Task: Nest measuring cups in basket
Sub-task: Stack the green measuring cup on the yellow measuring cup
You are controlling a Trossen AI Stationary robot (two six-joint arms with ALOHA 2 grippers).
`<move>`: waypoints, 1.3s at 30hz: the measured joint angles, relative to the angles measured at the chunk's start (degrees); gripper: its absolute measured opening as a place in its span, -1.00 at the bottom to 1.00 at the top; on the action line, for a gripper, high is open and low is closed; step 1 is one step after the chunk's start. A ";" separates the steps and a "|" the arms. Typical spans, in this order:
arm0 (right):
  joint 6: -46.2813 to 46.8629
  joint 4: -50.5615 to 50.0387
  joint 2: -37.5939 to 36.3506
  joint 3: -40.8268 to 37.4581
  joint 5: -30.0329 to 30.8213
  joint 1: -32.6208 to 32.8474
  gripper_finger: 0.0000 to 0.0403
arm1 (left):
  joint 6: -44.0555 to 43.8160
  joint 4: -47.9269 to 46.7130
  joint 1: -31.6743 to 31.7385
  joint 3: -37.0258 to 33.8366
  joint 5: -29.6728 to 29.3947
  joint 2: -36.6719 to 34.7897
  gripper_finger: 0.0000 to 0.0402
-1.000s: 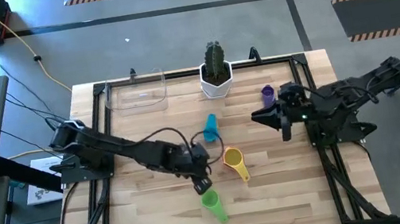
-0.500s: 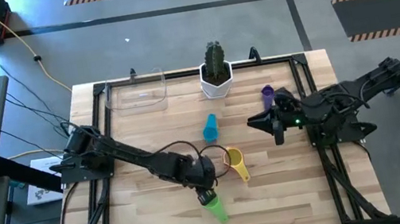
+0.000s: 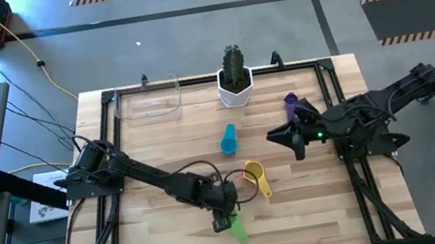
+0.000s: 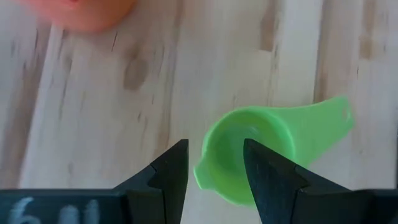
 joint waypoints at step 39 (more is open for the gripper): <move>2.85 -0.93 0.54 0.00 -0.08 0.00 -0.59 | 20.16 3.03 -1.36 0.04 -3.02 4.17 -0.72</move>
